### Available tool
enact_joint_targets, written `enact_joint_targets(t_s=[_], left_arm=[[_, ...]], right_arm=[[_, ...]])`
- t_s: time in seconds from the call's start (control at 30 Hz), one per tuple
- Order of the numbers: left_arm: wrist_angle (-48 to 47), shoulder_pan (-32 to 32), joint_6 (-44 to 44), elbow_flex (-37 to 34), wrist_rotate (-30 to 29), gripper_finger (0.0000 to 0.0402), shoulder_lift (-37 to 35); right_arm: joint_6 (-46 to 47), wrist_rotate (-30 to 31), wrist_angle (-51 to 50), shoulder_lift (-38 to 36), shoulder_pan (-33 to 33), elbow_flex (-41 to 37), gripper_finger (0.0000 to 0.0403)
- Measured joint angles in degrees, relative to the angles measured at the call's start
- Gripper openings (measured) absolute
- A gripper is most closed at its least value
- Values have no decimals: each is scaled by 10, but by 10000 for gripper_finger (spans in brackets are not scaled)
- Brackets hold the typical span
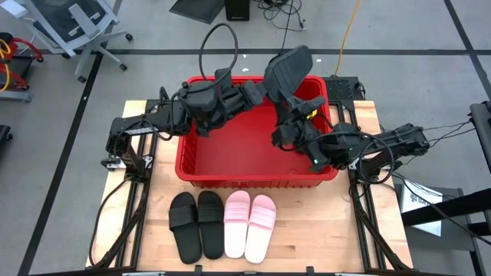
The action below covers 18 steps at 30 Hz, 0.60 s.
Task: Pick and place slides into bin
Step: Put the black slide into the red container
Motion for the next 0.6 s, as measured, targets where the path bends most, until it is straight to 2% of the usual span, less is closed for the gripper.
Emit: enact_joint_targets(t_s=[0.13, 0.27, 0.43, 0.6], left_arm=[[-5, 0, -13, 0, 10, 31, 0], [-8, 0, -12, 0, 14, 31, 0], [-7, 1, 14, 0, 26, 31, -1], [-4, 9, 50, 0, 88, 46, -2]], right_arm=[[10, 2, 2, 0, 0, 0, 76], [69, 2, 2, 0, 0, 0, 37], [106, 2, 1, 0, 0, 0, 36], [106, 5, 4, 0, 1, 0, 36]])
